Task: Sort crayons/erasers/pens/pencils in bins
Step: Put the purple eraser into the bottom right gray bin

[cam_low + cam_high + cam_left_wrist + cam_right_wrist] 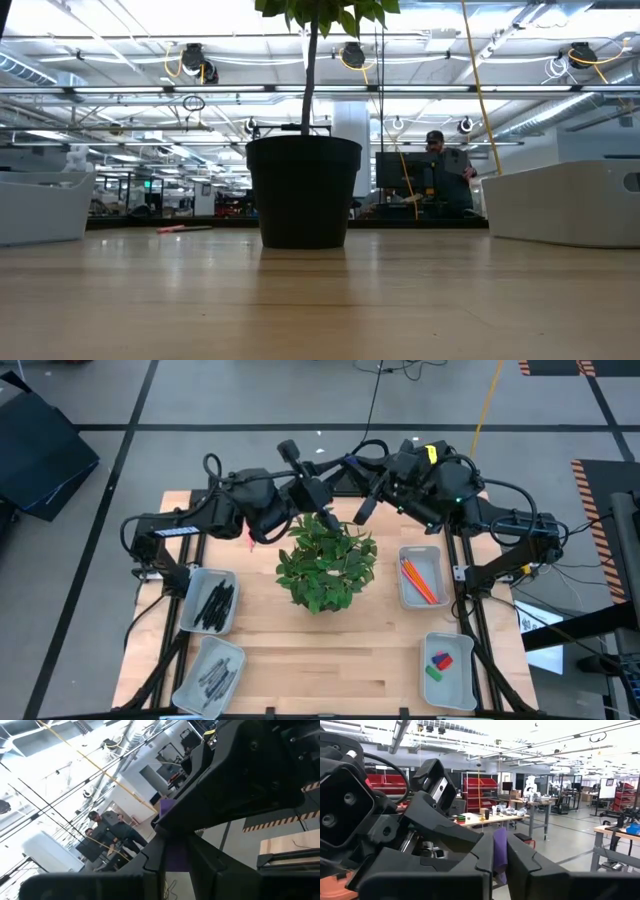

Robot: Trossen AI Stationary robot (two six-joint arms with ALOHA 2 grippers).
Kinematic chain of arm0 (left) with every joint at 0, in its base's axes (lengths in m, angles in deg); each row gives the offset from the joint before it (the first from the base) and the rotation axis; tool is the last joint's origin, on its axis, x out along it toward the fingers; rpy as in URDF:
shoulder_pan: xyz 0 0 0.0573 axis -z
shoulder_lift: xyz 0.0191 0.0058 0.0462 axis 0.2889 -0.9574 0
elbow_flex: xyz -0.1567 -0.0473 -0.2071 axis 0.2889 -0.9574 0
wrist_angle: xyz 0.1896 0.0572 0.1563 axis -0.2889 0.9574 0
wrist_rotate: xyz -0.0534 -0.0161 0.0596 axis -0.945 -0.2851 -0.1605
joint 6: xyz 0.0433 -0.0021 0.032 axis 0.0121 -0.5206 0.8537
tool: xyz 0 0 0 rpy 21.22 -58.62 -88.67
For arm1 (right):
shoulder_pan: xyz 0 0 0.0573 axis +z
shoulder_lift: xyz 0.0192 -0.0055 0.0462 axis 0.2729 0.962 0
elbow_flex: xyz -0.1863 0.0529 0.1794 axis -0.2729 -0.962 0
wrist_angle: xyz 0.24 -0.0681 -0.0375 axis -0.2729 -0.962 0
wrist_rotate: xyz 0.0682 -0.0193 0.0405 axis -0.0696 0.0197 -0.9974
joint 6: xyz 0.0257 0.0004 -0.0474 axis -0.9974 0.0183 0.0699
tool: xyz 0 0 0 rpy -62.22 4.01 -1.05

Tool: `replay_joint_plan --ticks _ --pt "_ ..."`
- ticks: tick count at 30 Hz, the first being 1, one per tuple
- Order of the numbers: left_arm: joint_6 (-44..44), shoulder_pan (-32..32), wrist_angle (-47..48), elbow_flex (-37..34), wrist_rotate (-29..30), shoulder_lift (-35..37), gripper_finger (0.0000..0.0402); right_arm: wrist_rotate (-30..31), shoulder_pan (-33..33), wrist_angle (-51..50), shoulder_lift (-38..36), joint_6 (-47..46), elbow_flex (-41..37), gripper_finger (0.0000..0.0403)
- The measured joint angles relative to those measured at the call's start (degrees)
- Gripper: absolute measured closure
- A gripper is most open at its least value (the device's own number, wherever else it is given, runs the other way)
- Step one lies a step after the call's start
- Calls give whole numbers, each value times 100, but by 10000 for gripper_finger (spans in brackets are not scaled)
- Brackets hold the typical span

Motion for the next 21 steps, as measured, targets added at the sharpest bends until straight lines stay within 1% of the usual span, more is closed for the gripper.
replay_joint_plan --ticks 4,7,10,15,17,19,21 --pt "-48 73 -3 0 227 0 336 -25 2 -14 2 8 0 387" --pt "-70 148 0 0 371 8 313 -56 4 -19 -1 30 0 387" --pt "-155 213 119 0 577 68 269 -84 10 -49 -78 212 -11 387" --pt "-605 214 531 13 748 407 186 -57 133 -41 -489 500 -4 387" --pt "-823 207 844 11 874 587 158 -250 237 -131 -652 655 -4 387" --pt "-1124 185 1187 10 1023 786 135 -473 362 -493 -838 740 -4 387" --pt "-1550 143 1674 9 1189 1034 120 -646 557 -1083 -1035 784 -4 387"
